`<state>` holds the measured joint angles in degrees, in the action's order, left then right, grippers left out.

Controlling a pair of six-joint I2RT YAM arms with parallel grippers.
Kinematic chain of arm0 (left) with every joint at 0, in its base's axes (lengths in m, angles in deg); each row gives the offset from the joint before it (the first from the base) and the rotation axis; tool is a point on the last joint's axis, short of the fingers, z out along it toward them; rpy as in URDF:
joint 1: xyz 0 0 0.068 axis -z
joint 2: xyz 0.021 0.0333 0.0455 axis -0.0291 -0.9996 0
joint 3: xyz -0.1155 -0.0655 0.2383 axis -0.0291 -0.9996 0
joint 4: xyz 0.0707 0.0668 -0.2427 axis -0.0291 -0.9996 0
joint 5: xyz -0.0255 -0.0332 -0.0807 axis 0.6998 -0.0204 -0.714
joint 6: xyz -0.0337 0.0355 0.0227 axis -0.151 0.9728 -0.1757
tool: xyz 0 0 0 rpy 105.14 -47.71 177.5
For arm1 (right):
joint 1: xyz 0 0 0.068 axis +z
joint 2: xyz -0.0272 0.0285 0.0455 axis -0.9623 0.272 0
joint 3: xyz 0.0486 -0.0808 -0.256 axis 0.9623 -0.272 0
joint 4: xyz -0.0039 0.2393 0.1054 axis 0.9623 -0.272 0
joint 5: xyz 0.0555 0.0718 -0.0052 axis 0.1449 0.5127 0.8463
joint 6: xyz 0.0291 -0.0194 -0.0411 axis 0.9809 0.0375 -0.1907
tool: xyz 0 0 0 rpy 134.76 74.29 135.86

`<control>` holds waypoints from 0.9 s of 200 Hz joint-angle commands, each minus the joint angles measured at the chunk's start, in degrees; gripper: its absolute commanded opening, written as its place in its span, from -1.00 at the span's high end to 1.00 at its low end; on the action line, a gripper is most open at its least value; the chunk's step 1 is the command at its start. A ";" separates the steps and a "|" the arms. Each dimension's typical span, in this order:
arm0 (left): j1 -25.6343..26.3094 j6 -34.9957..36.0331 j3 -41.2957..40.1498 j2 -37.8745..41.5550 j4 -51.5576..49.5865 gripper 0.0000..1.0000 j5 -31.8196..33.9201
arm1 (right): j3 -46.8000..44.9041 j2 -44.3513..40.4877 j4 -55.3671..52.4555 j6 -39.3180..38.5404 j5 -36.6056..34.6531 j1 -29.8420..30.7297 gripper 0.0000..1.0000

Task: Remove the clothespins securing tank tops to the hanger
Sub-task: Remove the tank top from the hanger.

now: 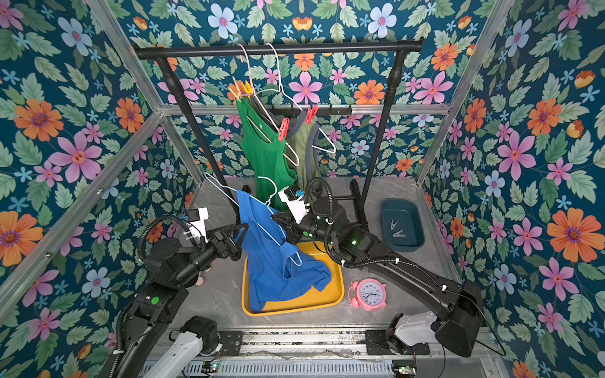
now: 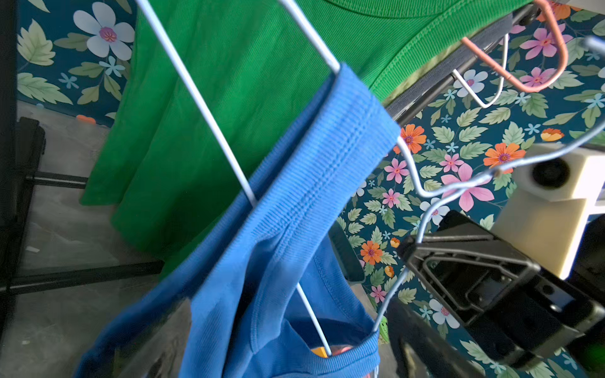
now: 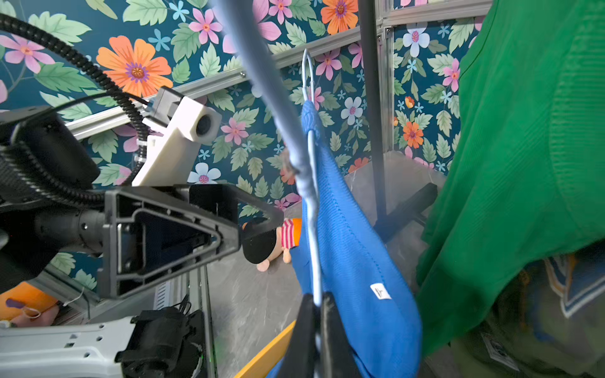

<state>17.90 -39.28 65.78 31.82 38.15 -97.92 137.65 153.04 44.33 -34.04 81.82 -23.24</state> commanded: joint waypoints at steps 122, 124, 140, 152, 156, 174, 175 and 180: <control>15.61 1.30 -1.86 -5.97 6.60 -0.93 16.62 | 7.67 5.61 9.21 -3.92 -5.54 3.35 1.00; 16.18 1.22 -1.79 -6.10 6.27 -0.93 17.59 | 7.73 5.63 9.24 -3.99 -5.58 3.41 1.00; 20.31 1.22 -1.95 -6.77 5.98 -0.92 24.49 | 7.72 5.27 8.99 -4.09 -5.52 3.52 1.00; 22.94 1.42 -1.88 -7.42 5.42 -0.92 28.32 | 7.71 4.96 8.59 -4.26 -5.43 3.59 1.00; 23.78 1.42 -1.85 -7.74 5.39 -0.92 29.19 | 7.63 4.91 8.62 -4.19 -5.42 3.55 1.00; 28.00 1.79 -1.39 -10.01 4.73 -0.91 34.67 | 7.93 4.93 8.55 -4.41 -4.99 3.58 1.00; 28.21 1.85 -1.31 -10.14 4.64 -0.91 34.94 | 7.99 4.92 8.55 -4.43 -4.94 3.54 1.00; 29.33 1.80 -1.00 -10.78 4.25 -0.90 36.56 | 8.12 4.99 8.47 -4.46 -4.89 3.63 1.00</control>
<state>43.54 -38.15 63.92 23.08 43.09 -72.15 144.84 158.48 49.25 -37.63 76.33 -19.80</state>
